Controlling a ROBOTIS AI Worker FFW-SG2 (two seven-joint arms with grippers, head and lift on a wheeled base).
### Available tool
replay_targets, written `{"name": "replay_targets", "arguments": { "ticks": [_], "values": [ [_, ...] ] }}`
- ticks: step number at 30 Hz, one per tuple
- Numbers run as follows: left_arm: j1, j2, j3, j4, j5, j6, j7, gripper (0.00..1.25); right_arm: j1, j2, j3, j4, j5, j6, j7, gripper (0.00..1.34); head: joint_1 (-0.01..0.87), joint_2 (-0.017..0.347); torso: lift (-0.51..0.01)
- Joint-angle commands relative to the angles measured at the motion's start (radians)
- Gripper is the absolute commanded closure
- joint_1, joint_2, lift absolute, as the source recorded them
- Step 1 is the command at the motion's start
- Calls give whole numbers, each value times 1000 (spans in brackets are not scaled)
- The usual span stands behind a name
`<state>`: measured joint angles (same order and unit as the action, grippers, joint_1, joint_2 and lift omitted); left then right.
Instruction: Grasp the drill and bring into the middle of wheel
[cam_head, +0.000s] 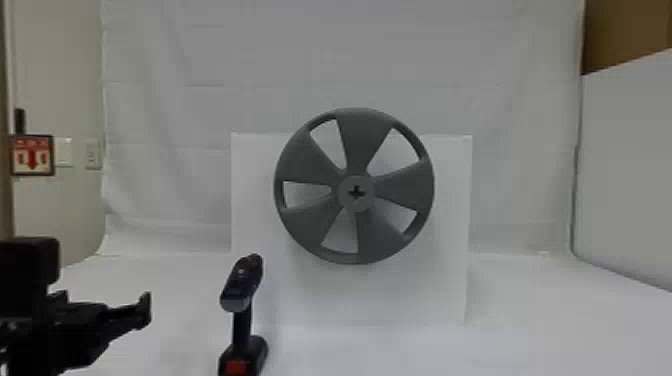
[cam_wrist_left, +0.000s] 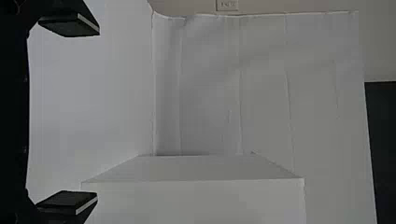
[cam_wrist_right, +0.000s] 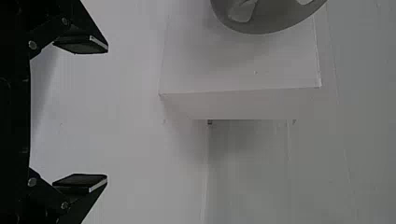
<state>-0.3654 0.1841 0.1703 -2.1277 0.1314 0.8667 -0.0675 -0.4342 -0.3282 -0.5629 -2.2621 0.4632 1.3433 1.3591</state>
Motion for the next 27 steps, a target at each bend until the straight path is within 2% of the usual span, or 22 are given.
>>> {"name": "replay_targets", "arguments": {
  "ticks": [1, 27],
  "values": [
    [-1, 0, 3, -1, 0, 5, 0, 51, 0, 1, 0, 1, 0, 0, 8, 298, 54, 31, -403],
    [-7, 0, 8, -5, 8, 20, 0, 53, -1, 6, 3, 1, 3, 0, 8, 298, 54, 31, -403]
  ]
}}
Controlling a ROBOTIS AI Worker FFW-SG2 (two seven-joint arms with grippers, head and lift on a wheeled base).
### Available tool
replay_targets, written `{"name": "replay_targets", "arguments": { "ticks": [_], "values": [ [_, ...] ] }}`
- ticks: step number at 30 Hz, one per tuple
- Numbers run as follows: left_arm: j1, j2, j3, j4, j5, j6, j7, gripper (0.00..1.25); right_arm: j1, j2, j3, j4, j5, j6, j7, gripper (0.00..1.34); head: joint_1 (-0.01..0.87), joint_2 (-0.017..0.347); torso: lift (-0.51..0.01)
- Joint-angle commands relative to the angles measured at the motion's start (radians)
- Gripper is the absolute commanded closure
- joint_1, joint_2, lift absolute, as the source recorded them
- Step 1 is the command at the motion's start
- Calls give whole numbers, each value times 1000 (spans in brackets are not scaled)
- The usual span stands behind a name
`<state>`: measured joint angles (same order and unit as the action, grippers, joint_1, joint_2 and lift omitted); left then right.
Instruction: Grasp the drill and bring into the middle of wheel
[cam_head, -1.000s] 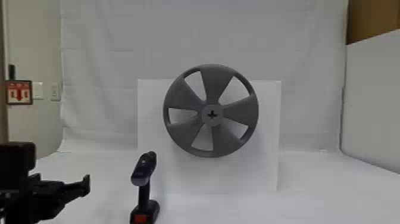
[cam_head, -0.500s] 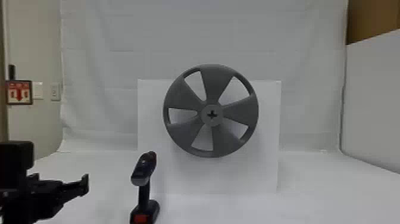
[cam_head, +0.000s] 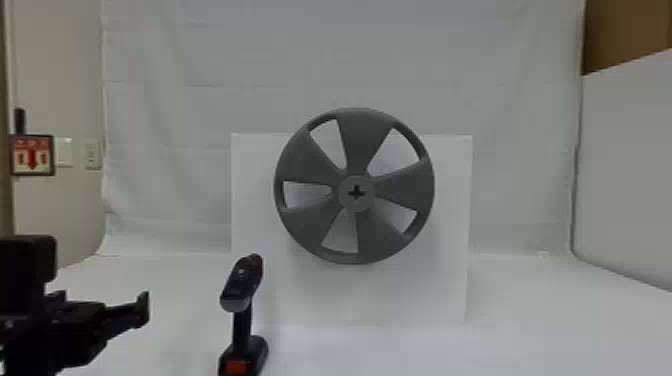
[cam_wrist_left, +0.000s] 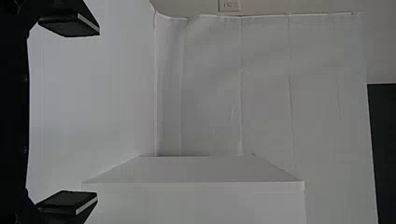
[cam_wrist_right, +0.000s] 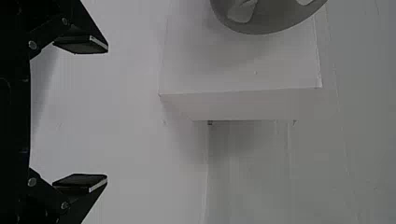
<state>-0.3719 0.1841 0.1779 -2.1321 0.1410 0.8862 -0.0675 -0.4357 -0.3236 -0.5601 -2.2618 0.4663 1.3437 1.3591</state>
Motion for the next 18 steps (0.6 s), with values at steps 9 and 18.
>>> {"name": "replay_targets", "arguments": {
  "ticks": [9, 18],
  "values": [
    [-4, 0, 3, 0, -1, 5, 0, 55, 0, 3, 0, -1, 0, 0, 8, 298, 54, 31, -403],
    [-5, 0, 3, -2, -3, 8, 0, 55, 0, 3, 0, -1, 2, 0, 8, 298, 54, 31, -403]
  ]
}}
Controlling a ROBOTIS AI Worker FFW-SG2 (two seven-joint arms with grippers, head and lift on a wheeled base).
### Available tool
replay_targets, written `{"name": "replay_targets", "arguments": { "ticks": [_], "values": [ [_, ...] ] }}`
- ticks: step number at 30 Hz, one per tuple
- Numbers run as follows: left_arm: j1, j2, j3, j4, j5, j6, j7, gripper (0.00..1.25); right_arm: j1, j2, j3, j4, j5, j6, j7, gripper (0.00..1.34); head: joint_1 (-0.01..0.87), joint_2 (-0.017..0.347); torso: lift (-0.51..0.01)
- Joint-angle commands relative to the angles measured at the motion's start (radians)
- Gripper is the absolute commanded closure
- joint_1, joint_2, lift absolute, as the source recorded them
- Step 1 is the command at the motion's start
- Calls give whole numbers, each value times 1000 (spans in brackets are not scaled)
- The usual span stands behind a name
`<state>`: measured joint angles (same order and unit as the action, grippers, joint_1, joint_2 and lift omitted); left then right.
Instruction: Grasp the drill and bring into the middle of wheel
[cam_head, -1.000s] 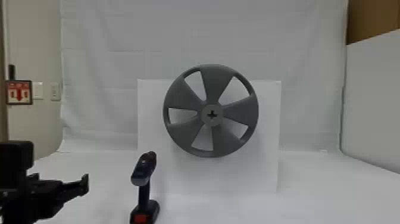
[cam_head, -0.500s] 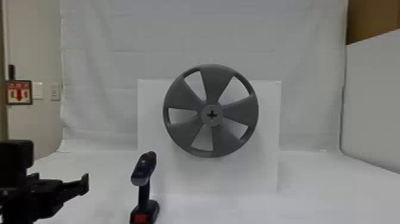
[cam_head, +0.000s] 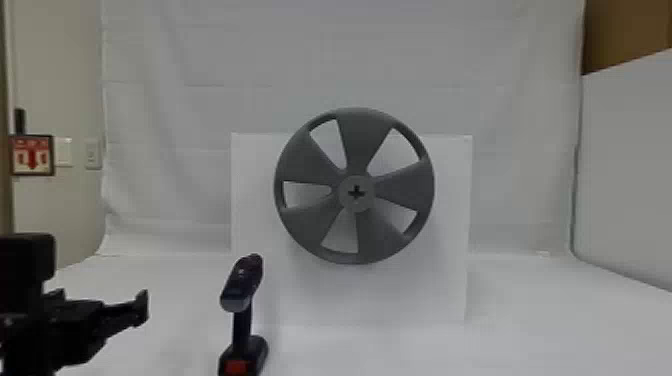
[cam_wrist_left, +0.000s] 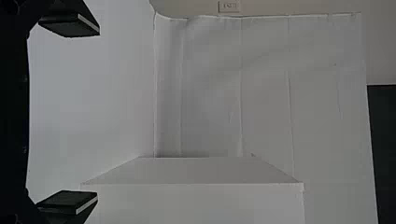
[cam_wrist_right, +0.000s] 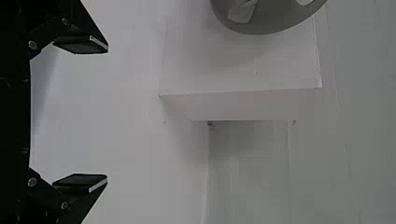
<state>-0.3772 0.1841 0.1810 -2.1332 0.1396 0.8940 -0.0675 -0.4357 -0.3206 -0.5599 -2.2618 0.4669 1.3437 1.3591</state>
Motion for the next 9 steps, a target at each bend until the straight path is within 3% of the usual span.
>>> {"name": "replay_targets", "arguments": {
  "ticks": [1, 9],
  "values": [
    [0, 0, 0, -1, 0, 0, 0, 55, 0, 2, 0, 1, 1, 0, 8, 298, 54, 31, -403],
    [-2, 0, 2, 1, -5, 0, 0, 55, 0, 2, 0, 1, 2, 0, 8, 298, 54, 31, -403]
  ]
}}
